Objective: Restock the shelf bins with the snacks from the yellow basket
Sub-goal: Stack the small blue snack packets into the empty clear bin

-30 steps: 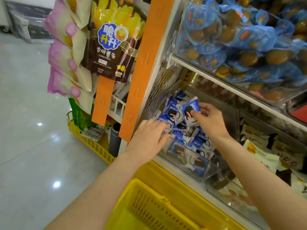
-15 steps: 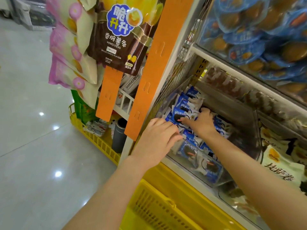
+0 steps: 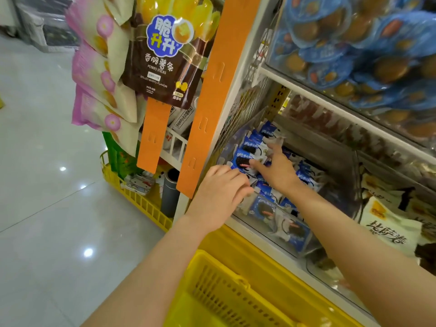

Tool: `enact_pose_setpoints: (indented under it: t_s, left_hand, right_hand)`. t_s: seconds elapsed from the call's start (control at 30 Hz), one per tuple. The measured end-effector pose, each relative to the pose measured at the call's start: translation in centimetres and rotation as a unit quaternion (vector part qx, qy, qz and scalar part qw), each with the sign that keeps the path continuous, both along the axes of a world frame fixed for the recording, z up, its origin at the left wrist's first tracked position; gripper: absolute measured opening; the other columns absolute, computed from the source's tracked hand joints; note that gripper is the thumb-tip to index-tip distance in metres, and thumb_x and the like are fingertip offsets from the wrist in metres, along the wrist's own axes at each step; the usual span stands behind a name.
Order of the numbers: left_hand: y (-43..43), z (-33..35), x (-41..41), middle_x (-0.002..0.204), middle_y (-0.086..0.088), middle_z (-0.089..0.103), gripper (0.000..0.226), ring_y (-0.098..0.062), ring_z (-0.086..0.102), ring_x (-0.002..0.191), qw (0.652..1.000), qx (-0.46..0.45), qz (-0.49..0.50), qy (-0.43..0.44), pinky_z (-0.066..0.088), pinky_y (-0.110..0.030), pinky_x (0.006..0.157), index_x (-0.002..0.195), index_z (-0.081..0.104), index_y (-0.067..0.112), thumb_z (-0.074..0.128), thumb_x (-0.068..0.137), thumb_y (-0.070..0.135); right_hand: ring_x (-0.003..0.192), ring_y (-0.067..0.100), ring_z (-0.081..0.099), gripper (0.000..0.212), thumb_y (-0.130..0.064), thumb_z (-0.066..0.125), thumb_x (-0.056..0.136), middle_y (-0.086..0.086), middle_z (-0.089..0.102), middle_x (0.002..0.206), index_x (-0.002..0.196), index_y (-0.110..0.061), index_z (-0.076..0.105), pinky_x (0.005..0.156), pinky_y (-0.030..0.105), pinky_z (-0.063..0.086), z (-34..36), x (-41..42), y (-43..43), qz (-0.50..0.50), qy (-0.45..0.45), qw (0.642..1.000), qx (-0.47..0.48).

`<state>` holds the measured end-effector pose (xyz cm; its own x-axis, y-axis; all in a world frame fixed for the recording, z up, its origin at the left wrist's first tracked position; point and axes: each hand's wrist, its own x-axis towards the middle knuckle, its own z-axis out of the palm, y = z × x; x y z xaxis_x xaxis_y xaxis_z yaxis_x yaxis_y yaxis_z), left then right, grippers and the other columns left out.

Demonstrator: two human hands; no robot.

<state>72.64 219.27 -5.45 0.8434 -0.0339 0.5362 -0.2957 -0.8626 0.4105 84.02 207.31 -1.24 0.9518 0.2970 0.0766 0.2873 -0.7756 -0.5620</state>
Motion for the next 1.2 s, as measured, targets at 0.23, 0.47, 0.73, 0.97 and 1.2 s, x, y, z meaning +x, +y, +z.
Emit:
enact_pose_setpoints:
  t_s: [0.23, 0.47, 0.73, 0.97, 1.2]
  left_hand:
    - [-0.4, 0.9, -1.1, 0.112, 0.002, 0.059, 0.023, -0.016, 0.043, 0.112, 0.999, -0.006, 0.009, 0.031, 0.021, -0.024, 0.101, 0.111, 0.057, 0.017, 0.043, 0.097, 0.029]
    - [-3.3, -0.7, -4.9, 0.133, -0.003, 0.047, 0.035, -0.018, 0.038, 0.128, 0.999, -0.007, 0.027, 0.017, 0.03, -0.03, 0.105, 0.131, 0.048, 0.015, 0.038, 0.098, 0.023]
    - [-10.0, -12.6, -10.9, 0.093, 0.002, 0.058, 0.025, -0.018, 0.053, 0.087, 0.99, 0.048, -0.027, 0.13, 0.028, -0.028, 0.077, 0.098, 0.059, 0.019, 0.038, 0.09, 0.027]
    - [-11.2, -25.9, -13.9, 0.127, -0.002, 0.046, 0.032, -0.017, 0.043, 0.114, 0.901, 0.03, -0.054, 0.429, 0.032, -0.028, 0.095, 0.127, 0.044, 0.018, 0.035, 0.099, 0.029]
    - [-11.7, -32.8, -13.8, 0.142, -0.013, 0.038, 0.041, -0.026, 0.038, 0.129, 0.799, 0.004, -0.025, 0.601, 0.032, -0.033, 0.102, 0.139, 0.036, 0.015, 0.037, 0.1, 0.029]
  right_hand:
    - [0.115, 0.02, 0.056, 0.047, -0.041, 0.038, 0.097, 0.004, 0.051, 0.135, 0.139, -0.022, 0.036, 0.092, 0.034, 0.045, -0.2, -8.8, -4.9, 0.058, -0.073, 0.994, -0.06]
    - [0.132, 0.024, 0.042, 0.045, -0.016, 0.058, 0.091, 0.011, 0.049, 0.138, 0.133, -0.004, 0.049, 0.115, 0.033, 0.024, -2.9, -14.6, -11.4, 0.145, -0.246, 0.946, -0.152]
    - [0.091, 0.021, 0.06, 0.02, -0.022, 0.05, 0.093, 0.006, 0.063, 0.099, 0.102, -0.009, 0.062, 0.078, 0.031, 0.051, -15.6, -21.4, -17.8, 0.11, -0.14, 0.979, -0.104]
    - [0.12, 0.019, 0.043, 0.037, -0.026, 0.043, 0.099, 0.006, 0.045, 0.131, 0.132, -0.011, 0.039, 0.099, 0.027, 0.036, -28.2, -23.6, -22.0, -0.093, 0.252, 0.951, -0.151]
    - [0.069, 0.023, 0.047, 0.011, -0.004, 0.063, 0.087, 0.004, 0.047, 0.074, 0.092, -0.004, 0.053, 0.066, 0.03, 0.033, -34.3, -22.0, -22.3, -0.256, 0.356, 0.898, 0.033]
